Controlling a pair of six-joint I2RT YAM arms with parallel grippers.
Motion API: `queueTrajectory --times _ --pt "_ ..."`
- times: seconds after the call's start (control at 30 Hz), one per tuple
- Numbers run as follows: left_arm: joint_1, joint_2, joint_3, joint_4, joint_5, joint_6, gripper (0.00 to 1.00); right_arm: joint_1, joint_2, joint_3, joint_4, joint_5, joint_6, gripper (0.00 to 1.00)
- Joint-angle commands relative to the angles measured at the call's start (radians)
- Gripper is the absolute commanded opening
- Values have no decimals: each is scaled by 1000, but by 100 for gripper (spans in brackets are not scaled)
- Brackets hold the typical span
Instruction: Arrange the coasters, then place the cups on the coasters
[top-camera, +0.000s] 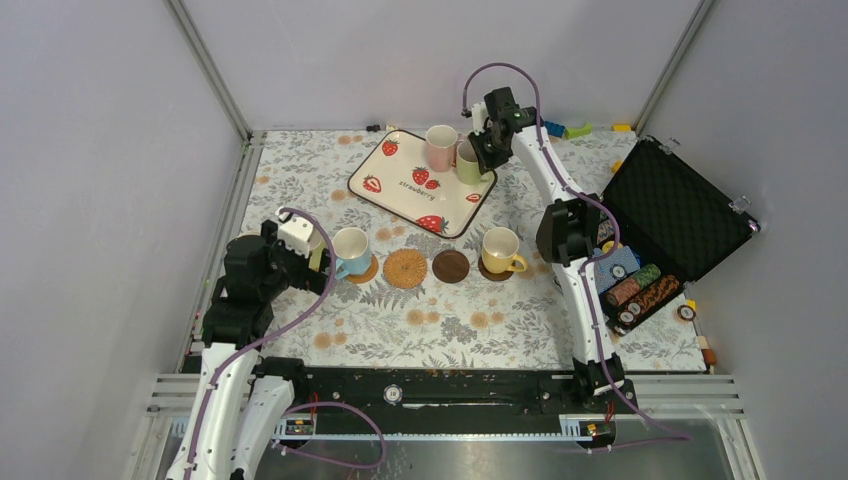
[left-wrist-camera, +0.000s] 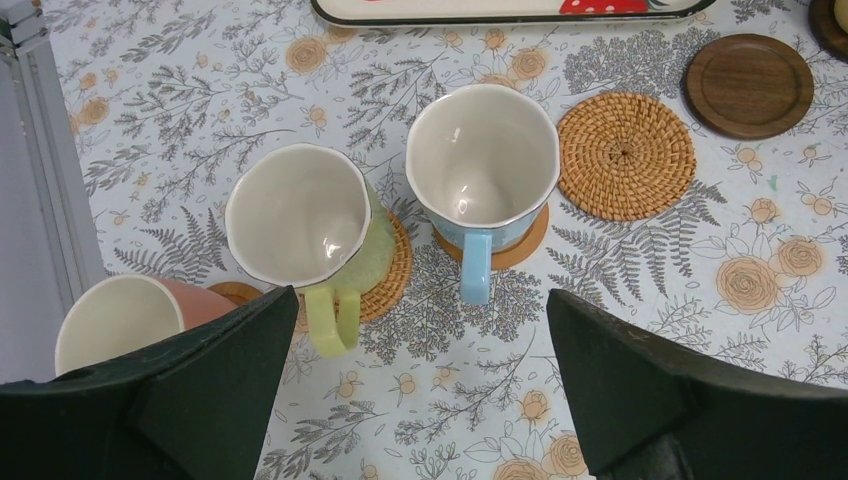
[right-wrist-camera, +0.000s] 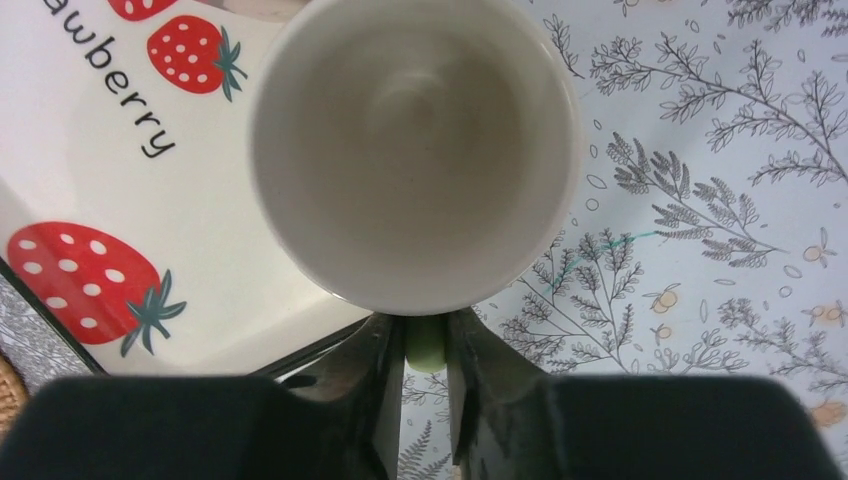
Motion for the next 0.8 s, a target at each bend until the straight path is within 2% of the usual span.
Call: queueTrajectory --times 0.0,0.1,0.13,0.4,0.6,0.77 --pt "7 -4 -5 47 23 10 99 0 19 50 -20 29 1 15" --pt "6 -7 -5 46 23 10 99 0 18 50 -21 36 4 2" --pt "6 -8 -5 46 22 11 99 0 18 50 -20 37 3 0" --pt "6 -17 -6 44 22 12 99 0 -44 17 -56 -23 11 0" --pt "5 -21 -8 44 27 15 99 2 -247 -94 -11 -105 62 0" --pt "3 -25 -10 43 28 17 99 32 -435 -259 67 -119 77 0"
